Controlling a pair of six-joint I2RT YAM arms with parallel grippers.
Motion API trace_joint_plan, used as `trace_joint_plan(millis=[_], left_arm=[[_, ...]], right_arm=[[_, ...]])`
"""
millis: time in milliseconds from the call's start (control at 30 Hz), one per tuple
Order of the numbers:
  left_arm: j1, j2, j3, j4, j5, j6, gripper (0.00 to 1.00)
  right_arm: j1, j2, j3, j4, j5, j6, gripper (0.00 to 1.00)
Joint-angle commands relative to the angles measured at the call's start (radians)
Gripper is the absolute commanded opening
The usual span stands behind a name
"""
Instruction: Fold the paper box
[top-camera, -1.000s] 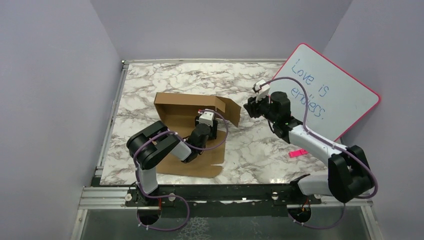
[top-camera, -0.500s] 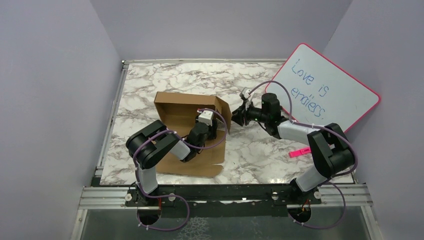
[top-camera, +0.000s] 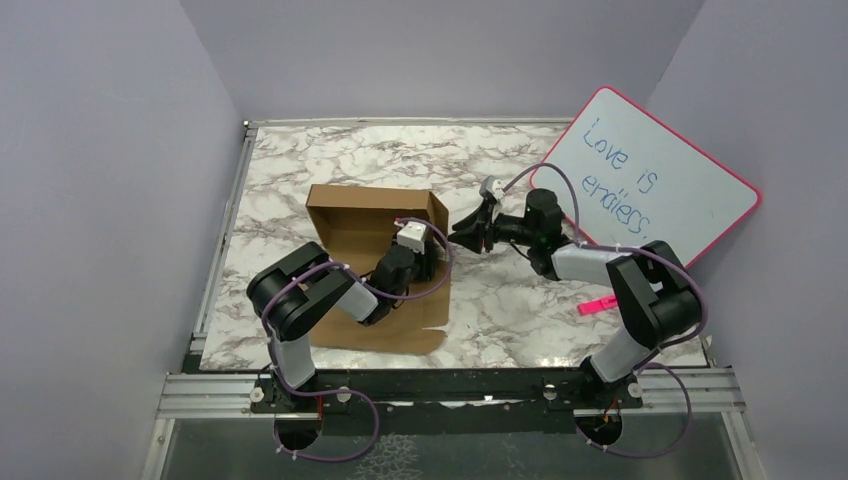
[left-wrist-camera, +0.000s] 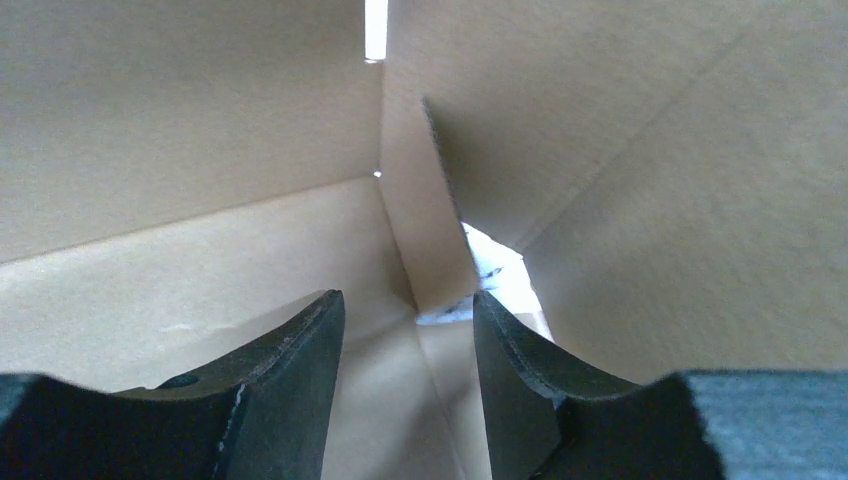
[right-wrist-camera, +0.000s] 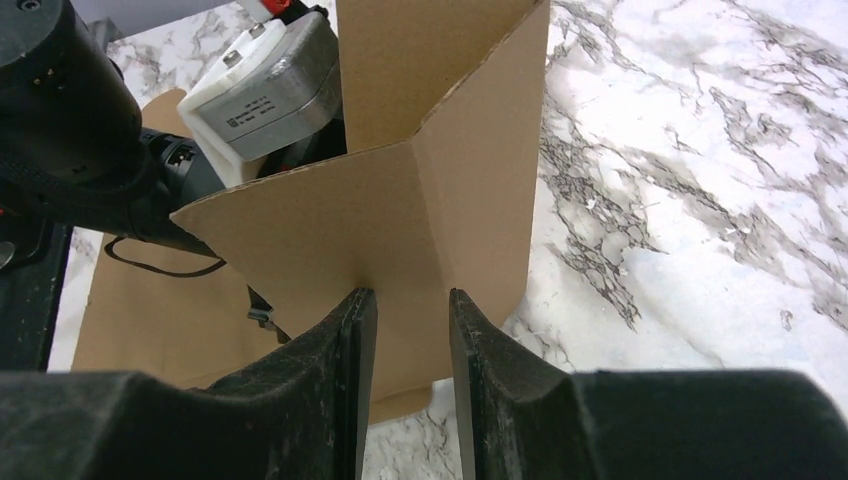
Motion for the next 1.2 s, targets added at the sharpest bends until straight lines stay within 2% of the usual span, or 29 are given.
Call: trace_joint_plan(millis=[0,233,500,733,833,1167], left_arm=[[-0.001,-0.064,-0.026,0.003,0.051,-0.015,0.51],[-0.001,-0.139,-0.051,-0.014,0.054,-0.016,0.53],[0.0,-0.283,-0.107,-0.097,0.034,-0.047,0.56],[0.02,-0.415,-0.205,-0.171,-0.012,-0.095,0.54],[0.047,-0.408,-0.222,-0.193,-0.016,-0.131,0.52],[0.066,-0.264,-0.19,-0.205,0.103,-0.171,0.46]], right_arm=[[0.019,0.043,-0.014,0.11,-0.024,0.029,0.37],[0.028,0.081,-0.037,0.187,0.0,0.073,0.37],[0.029,0.096,-0.024,0.175,0.002,0.05,0.37],[0.03,0.099,0.003,0.123,0.008,-0.02,0.38],[0.031,0.109,0.019,0.116,0.001,-0.03,0.38],[0.073,0.161,0.108,0.072,0.029,-0.076,0.4]])
